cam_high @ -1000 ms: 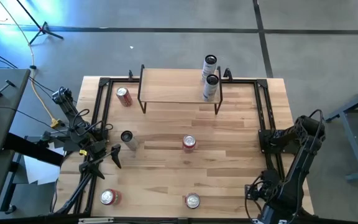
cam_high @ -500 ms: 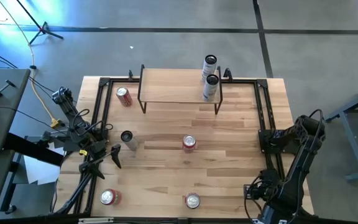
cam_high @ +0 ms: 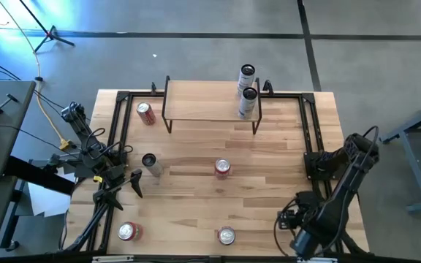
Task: Place canned beverage on shelf
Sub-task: Move the bottom white yellow soda can to the center of the table
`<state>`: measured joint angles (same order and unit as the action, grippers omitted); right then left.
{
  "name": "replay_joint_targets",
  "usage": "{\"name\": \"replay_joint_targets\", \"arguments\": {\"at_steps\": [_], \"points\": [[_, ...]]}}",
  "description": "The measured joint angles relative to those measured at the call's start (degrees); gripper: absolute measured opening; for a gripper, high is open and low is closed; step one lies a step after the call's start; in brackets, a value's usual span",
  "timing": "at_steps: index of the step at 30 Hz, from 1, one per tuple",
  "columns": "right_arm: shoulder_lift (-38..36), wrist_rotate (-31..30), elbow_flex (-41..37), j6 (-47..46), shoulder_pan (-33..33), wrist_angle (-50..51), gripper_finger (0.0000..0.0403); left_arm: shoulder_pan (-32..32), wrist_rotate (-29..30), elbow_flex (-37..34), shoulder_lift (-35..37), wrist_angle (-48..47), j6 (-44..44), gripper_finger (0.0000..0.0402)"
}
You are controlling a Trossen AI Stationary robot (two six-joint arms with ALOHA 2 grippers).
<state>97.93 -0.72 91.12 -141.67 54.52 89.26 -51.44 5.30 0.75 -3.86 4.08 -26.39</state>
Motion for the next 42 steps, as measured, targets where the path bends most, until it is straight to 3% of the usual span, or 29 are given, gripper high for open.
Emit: {"name": "replay_joint_targets", "arguments": {"at_steps": [13, 22, 42], "points": [[-0.79, -2.93, 2.01, 20.11, -12.08, 0.12, 0.0242, -0.02, 0.0, -0.01, 0.0, 0.0, 0.0, 0.036], [-0.85, -8.06, 8.19, 32.72, -20.32, 0.71, 0.0242, -0.02, 0.0, -0.01, 0.0, 0.0, 0.0, 0.036], [-0.85, -4.03, 16.66, 48.18, -35.4, 0.8, 0.0242, -0.02, -0.02, 0.01, 0.0, 0.0, 0.0, 0.036]]}}
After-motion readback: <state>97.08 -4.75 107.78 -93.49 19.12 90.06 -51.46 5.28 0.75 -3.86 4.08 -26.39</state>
